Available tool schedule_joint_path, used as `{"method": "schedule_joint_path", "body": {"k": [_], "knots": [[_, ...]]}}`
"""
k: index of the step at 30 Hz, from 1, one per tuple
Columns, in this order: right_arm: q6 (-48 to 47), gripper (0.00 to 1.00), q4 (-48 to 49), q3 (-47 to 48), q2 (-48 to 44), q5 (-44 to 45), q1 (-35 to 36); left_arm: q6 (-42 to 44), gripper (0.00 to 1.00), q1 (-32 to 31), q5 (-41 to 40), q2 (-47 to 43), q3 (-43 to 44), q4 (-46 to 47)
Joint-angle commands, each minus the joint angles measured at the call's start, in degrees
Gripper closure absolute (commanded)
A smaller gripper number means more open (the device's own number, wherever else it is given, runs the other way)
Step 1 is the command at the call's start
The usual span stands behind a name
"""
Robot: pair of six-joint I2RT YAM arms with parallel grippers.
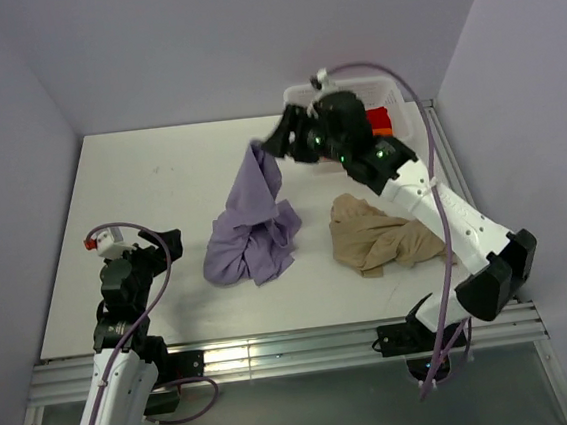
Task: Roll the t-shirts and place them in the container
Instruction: Move the tshirt to the center of the board, then flatten the tshirt
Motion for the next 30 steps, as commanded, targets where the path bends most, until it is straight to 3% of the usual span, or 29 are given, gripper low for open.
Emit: {"method": "schedule_joint_path", "body": {"k": [1,6,12,23,26,30], "knots": [[-4.59,0.33,-7.74,-15.73,-10.46,20.27,-0.57,-0.04,0.01,0.16,0.39,-0.29,1.03,0.91],[1.9,0.37,-6.23,-38.93,-23.12,31.78,-1.71,-0.22,0.0,0.16,0.57,0.94,1.12,1.26],[9.02,0.44,-8.25,-53.54,-31.05,32.94,-1.89,-0.13,0.01,0.16,1.36,2.52,1.29,1.79],[11.49,0.47,-0.61,-61.39,-16.92,23.9,-7.42,-0.13,0.02,0.07,1.18,3.05,1.47,1.44],[12.11,0.49,-2.19,-59.82,-11.37,23.71,-15.14,-0.13,0.01,0.16,1.18,3.49,1.56,1.44],[14.04,0.49,-7.28,-55.42,-5.57,30.82,-25.85,-0.04,0.01,0.16,1.45,4.37,1.65,1.79]]}}
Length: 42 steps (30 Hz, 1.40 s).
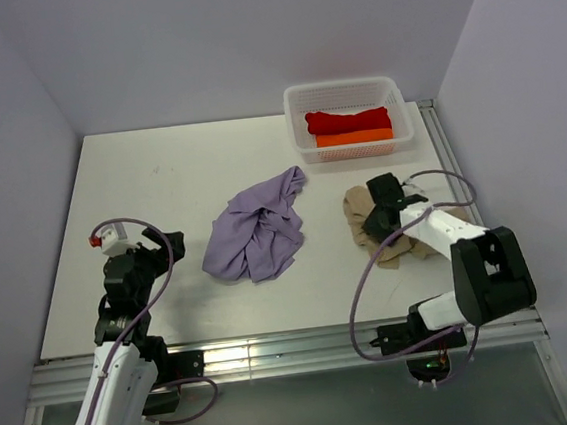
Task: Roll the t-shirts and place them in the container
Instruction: Flatten the tshirt
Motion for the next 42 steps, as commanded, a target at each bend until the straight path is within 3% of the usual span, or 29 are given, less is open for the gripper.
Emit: {"method": "schedule_joint_path", "body": {"k": [1,7,13,18,23,28,42], "knots": [[2.2,0.49,-3.27,4.82,3.59,7.01,-8.19,-0.15,0.01,0.16,0.75,0.85,1.65,1.7],[5.27,0.5,-0.11,7.55,9.48,8.86,-24.18,-0.15,0.01,0.16,0.66,1.47,1.65,2.05],[-2.69,0.49,4.71,9.76,6.7,7.12,-24.57,0.2,0.01,0.16,1.19,1.29,1.38,2.84],[-15.36,0.43,20.07,1.5,-9.01,-8.26,-18.07,0.55,0.0,0.16,2.85,1.2,0.94,3.64],[-20.47,0.41,22.13,3.06,-12.22,-13.98,-6.04,0.82,0.01,0.07,3.82,2.69,1.12,5.39],[-26.0,0.41,21.25,9.99,-5.21,-14.43,7.33,1.34,0.02,0.07,5.05,4.36,1.3,6.8],[-32.24,0.44,20.81,31.27,21.95,-12.06,23.07,1.52,0.02,0.07,6.37,5.77,0.94,8.29]]}}
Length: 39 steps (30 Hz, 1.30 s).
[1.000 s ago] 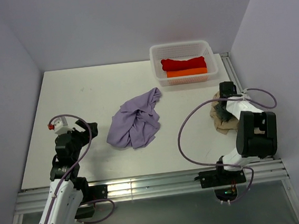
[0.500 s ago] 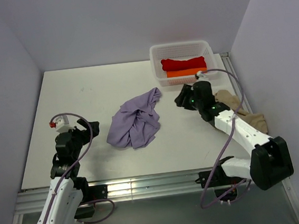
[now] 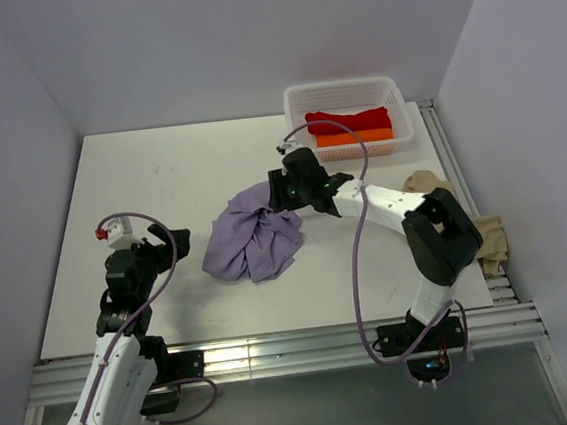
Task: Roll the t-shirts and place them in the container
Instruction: Flatten the tshirt
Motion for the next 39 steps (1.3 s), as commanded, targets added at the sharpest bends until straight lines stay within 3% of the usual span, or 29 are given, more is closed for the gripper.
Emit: {"method": "schedule_joint_path", "body": {"k": [1,6,24,37,39], "knots": [[-4.1,0.44,1.01,6.88,2.89,2.26,3.16,1.06,0.02,0.07,1.35,0.59,1.03,2.72],[-8.49,0.45,-1.36,12.61,7.55,7.61,7.37,1.06,0.02,0.07,1.52,0.68,0.94,2.98],[-9.82,0.47,-9.18,33.08,23.01,7.97,12.92,0.97,0.02,0.07,1.43,1.65,1.47,2.54],[-8.5,0.52,-8.4,31.96,25.14,8.24,13.1,0.97,0.02,0.07,1.43,2.0,1.65,2.37],[-8.06,0.64,-7.87,30.9,24.87,9.02,13.18,0.97,0.02,0.07,1.43,2.09,1.65,2.46]]}}
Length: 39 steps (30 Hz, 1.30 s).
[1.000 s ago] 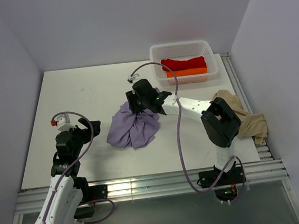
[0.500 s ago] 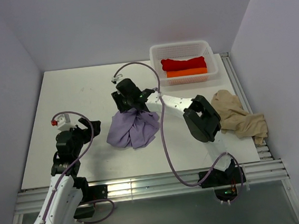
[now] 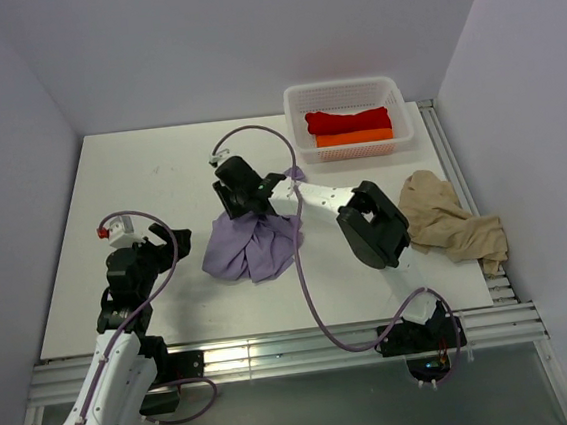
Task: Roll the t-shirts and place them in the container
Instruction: Flatten the tshirt
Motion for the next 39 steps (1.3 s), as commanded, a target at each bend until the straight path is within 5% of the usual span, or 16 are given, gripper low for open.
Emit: {"method": "schedule_joint_path", "body": {"k": [1,3,11,24,34,39], "knots": [[0.96,0.69,1.44,-1.03,-1.29,2.36,0.36,0.97,0.02,0.07,1.0,0.12,1.56,1.43],[1.4,0.82,2.05,-1.65,-2.35,3.5,0.35,0.97,0.02,0.07,1.0,0.12,1.56,1.6],[1.05,1.0,0.75,-0.69,-8.14,7.64,0.27,0.97,0.02,0.07,1.17,0.21,1.56,1.69],[-0.97,1.0,-1.28,-7.72,-33.97,5.79,0.53,1.15,0.09,0.07,0.29,1.18,2.79,1.08],[6.58,1.0,-1.46,-20.8,-62.71,16.34,-2.54,-1.4,0.05,0.07,17.68,-5.24,-0.2,12.32],[11.94,1.0,-6.81,-23.1,-68.43,15.55,-11.93,-2.37,0.03,-0.54,20.86,-1.82,0.5,16.36]]}}
